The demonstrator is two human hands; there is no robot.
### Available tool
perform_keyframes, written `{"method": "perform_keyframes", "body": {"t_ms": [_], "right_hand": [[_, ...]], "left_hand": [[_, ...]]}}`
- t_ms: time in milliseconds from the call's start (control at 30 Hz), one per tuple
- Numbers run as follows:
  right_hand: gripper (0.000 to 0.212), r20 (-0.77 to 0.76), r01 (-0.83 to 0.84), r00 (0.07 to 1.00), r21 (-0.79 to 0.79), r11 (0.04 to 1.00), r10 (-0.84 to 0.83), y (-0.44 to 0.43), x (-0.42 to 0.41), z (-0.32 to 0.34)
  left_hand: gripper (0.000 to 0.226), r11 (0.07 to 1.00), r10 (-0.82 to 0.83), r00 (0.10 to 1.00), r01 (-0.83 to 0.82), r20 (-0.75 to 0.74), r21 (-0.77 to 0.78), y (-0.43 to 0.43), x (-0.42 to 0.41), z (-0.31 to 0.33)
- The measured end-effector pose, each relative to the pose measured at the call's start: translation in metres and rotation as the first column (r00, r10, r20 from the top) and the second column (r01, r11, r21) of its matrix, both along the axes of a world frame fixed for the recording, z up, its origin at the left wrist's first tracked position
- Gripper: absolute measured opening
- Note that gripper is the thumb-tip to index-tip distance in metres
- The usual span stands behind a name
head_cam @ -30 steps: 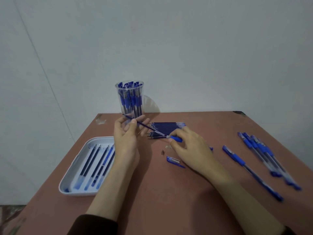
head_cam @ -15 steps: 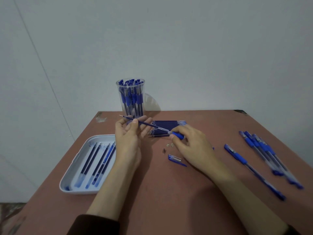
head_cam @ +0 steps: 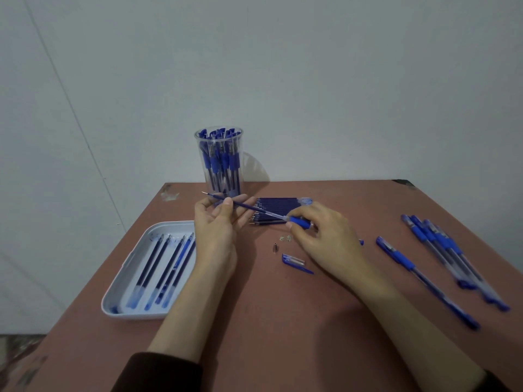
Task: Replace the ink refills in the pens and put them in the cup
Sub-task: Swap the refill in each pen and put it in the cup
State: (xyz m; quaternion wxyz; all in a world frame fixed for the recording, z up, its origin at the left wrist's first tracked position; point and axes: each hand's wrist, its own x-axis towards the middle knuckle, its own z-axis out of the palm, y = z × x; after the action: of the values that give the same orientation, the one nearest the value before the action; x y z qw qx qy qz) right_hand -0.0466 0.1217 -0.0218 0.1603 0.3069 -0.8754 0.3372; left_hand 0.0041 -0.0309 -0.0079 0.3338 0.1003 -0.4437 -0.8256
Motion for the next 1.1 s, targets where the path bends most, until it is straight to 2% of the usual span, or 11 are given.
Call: {"method": "perform_keyframes", "body": {"t_ms": [100, 267, 500, 767, 1100], "right_hand": [[0.013, 0.014, 0.01, 1.0, 0.024, 1.0, -0.01, 0.0009, -0.0005, -0.0006], [0.011, -0.004, -0.031, 1.0, -0.037, 0.999, 0.031, 0.0004, -0.001, -0.0007], [0.012, 0.019, -0.022, 1.0, -0.043, 0.999, 0.023, 0.001, 0.0008, 0.0], [0.009, 0.1, -0.041, 0.994, -0.114, 0.993, 0.053, -0.0002, 0.0035, 0.0021], [0.009, 0.154, -0.013, 0.988, -0.092, 0.996, 0.027, -0.0021, 0.0031, 0.002]], "left_hand": [[0.013, 1.0, -0.013, 1.0, 0.013, 0.0, -0.004, 0.0014, 0.0004, -0.0002], [0.012, 1.0, -0.004, 1.0, 0.004, 0.03, -0.008, -0.0003, -0.0002, -0.0012], [0.012, 0.999, -0.016, 0.999, 0.017, 0.034, -0.03, 0.0009, 0.0001, -0.0025], [0.01, 0.999, -0.019, 0.999, 0.02, 0.032, -0.03, 0.0025, 0.0, -0.0026], [0.013, 0.999, -0.025, 1.0, 0.026, 0.017, -0.031, 0.0049, 0.0014, -0.0015]]}}
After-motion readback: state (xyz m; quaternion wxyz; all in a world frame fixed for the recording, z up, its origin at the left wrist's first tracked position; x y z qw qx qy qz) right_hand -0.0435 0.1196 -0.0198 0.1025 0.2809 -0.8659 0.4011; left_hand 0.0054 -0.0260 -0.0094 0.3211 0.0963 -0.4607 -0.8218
